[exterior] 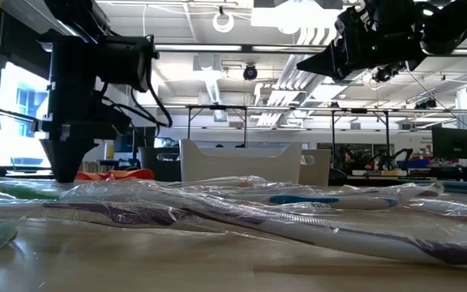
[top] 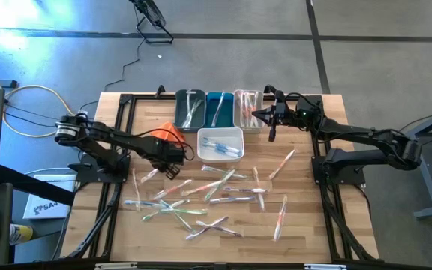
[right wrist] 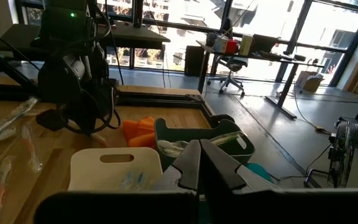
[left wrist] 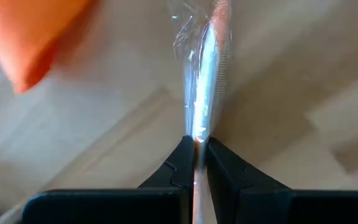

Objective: Pick & Place Toothbrushes
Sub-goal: Put the orange toothbrush into the gray bin

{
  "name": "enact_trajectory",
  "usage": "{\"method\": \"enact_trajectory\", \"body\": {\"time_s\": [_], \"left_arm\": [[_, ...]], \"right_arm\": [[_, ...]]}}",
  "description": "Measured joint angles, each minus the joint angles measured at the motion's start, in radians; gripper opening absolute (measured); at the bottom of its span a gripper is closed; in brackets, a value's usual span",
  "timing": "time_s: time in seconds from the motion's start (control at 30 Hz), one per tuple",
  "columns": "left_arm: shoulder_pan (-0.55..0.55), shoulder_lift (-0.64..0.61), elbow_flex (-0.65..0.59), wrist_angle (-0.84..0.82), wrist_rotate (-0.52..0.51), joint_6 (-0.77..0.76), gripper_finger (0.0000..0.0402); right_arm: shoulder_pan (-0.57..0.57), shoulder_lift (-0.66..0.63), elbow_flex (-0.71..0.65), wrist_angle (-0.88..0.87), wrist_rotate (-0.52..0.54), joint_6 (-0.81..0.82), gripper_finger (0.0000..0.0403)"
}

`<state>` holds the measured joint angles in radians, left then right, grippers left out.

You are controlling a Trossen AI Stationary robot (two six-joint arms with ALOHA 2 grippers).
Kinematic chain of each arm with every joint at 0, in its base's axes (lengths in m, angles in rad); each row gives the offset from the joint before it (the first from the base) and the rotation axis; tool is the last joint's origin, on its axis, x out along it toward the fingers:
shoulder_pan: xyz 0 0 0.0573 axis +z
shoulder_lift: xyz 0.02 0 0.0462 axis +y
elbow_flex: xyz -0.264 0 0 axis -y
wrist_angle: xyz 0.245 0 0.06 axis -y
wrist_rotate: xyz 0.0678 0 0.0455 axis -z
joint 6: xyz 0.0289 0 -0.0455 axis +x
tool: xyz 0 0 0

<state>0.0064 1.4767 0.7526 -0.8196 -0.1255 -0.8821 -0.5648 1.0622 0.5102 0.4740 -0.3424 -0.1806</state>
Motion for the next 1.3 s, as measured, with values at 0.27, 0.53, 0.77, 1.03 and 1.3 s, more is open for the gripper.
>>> {"method": "enact_trajectory", "body": {"time_s": [0.27,0.53,0.77,1.03,1.3], "left_arm": [[0.0,-0.017,0.043,-0.061,-0.045,0.022,0.002],[0.001,-0.019,0.171,-0.206,-0.076,0.035,0.0021],[0.018,-0.02,0.331,-0.246,-0.19,0.166,0.0021],[0.134,-0.02,0.533,-0.139,-0.273,0.449,0.0021],[0.235,-0.02,0.624,0.162,-0.231,0.753,0.0021]], "right_arm": [[0.002,0.0,0.0,-0.001,-0.001,0.028,0.0002],[0.003,0.0,0.0,0.002,-0.001,0.03,0.0002],[0.003,0.0,0.0,0.002,-0.001,0.03,0.0002],[0.003,0.0,0.0,0.001,-0.001,0.041,0.0002],[0.003,0.0,0.0,0.0,0.0,0.055,0.0002]]}}
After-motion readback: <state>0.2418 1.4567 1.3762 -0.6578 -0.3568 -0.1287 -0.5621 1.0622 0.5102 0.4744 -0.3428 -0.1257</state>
